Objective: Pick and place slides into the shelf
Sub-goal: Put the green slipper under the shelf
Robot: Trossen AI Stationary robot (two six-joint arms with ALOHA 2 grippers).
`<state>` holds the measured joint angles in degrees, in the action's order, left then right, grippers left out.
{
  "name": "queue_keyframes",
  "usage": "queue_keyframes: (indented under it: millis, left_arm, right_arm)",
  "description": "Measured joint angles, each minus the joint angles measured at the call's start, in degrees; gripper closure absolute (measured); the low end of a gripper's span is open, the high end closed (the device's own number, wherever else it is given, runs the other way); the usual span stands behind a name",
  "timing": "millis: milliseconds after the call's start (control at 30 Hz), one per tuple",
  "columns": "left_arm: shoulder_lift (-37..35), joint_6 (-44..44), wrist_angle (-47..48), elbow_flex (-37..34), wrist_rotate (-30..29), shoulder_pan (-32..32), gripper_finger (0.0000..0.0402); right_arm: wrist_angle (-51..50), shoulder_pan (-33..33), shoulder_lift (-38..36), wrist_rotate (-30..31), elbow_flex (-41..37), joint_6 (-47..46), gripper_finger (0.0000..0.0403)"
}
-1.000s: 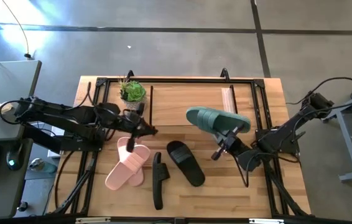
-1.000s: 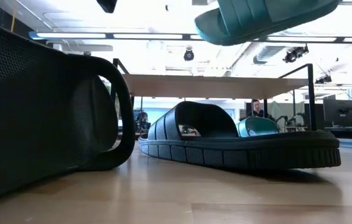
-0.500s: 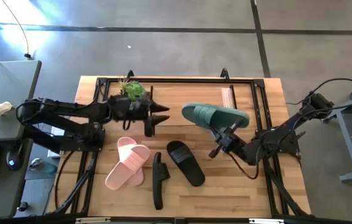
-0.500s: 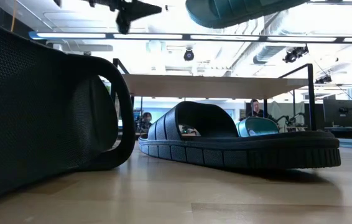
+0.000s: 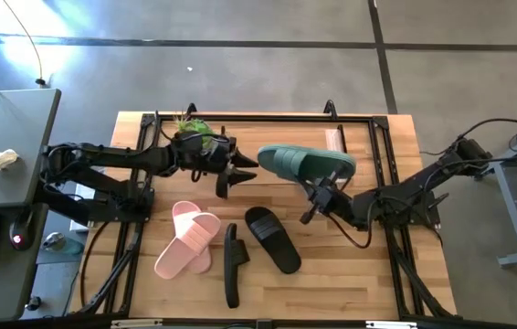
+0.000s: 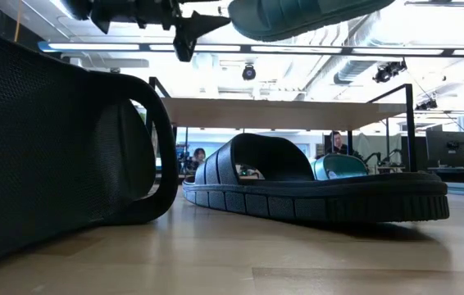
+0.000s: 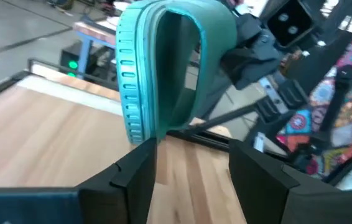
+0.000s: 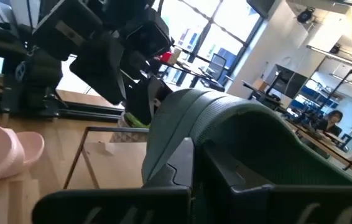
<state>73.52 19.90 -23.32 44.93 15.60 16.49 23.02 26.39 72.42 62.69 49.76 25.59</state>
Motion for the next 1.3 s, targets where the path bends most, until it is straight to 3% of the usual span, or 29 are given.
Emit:
queue_keyframes:
  millis: [433, 967, 1100, 1300]
  left_arm:
    - [0.4, -1.5, -0.7, 0.0, -5.8, 0.0, 0.0218]
    - [0.4, -1.6, -3.7, 0.0, -8.7, 0.0, 0.0219]
    - [0.4, -1.6, -3.9, 0.0, -10.0, 0.0, 0.0238]
    - [0.4, -1.6, -4.1, 0.0, -10.2, 0.0, 0.0297]
  right_arm:
    - [0.6, -0.1, 0.0, -0.3, 0.0, 0.0, 0.0403]
    - [1.6, -2.7, 0.0, -7.7, 0.0, -1.7, 0.0403]
    - [1.7, -2.8, 0.0, -8.3, 0.0, -2.2, 0.0403]
    - [1.6, -2.8, 0.0, -8.3, 0.0, -2.2, 0.0403]
